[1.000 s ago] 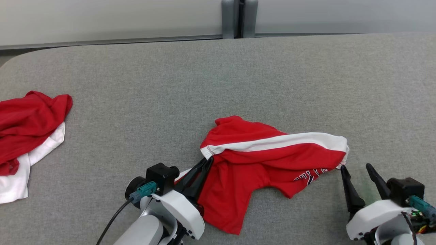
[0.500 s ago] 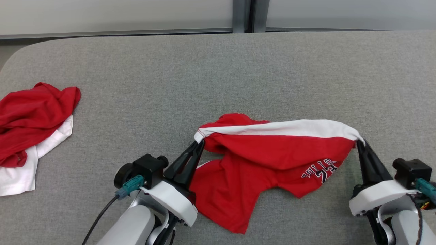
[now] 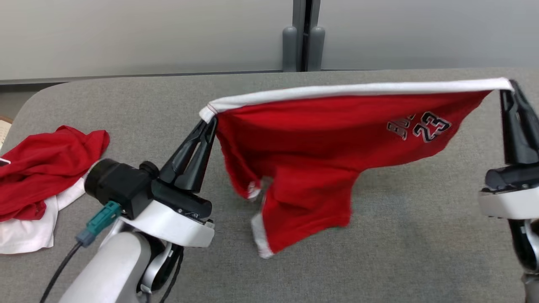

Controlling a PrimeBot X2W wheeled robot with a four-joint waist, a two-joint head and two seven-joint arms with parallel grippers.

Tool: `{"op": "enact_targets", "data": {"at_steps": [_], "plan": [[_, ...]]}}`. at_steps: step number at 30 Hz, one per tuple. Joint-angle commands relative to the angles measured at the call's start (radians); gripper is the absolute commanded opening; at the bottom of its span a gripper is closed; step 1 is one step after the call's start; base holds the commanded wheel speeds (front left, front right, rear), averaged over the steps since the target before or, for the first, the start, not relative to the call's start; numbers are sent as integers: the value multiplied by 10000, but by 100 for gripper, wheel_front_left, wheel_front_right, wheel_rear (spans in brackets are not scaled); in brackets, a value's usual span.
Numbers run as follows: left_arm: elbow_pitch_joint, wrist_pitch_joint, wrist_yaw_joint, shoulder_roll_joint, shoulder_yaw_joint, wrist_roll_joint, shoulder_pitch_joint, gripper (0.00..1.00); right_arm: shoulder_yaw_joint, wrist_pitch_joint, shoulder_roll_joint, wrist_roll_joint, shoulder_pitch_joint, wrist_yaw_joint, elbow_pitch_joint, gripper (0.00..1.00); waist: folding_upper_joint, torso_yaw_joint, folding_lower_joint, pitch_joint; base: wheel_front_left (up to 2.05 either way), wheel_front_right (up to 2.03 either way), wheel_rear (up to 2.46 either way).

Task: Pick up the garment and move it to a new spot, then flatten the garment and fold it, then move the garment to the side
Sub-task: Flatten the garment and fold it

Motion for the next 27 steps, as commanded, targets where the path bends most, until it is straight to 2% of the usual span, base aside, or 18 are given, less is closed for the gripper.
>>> {"op": "enact_targets", "data": {"at_steps": [1,4,6,13,19,27], "plan": [[-541,182,184,251,159,155,-241,0,-215,328,-163,-160,-94,-3,-780,0,0,51,0,-216,0,0,0],[-1508,628,446,641,422,288,-434,0,-632,1009,-368,-277,-164,-5,-2036,0,0,81,0,-410,0,0,0],[-1906,840,559,812,571,296,-502,0,-777,1242,-437,-200,-180,-5,-2363,0,0,80,0,-457,0,0,0],[-2224,1188,592,870,702,-50,-549,0,-732,1714,-406,141,-306,-5,-2417,0,0,42,0,-420,0,0,0],[-1352,1164,94,641,748,-432,-1579,0,-400,1695,-494,533,-1526,-5,-1504,0,0,25,0,132,0,0,0],[1650,647,-847,-174,1063,-876,-4844,0,325,1424,-935,711,-5192,-5,855,0,0,161,0,992,0,0,0]]}}
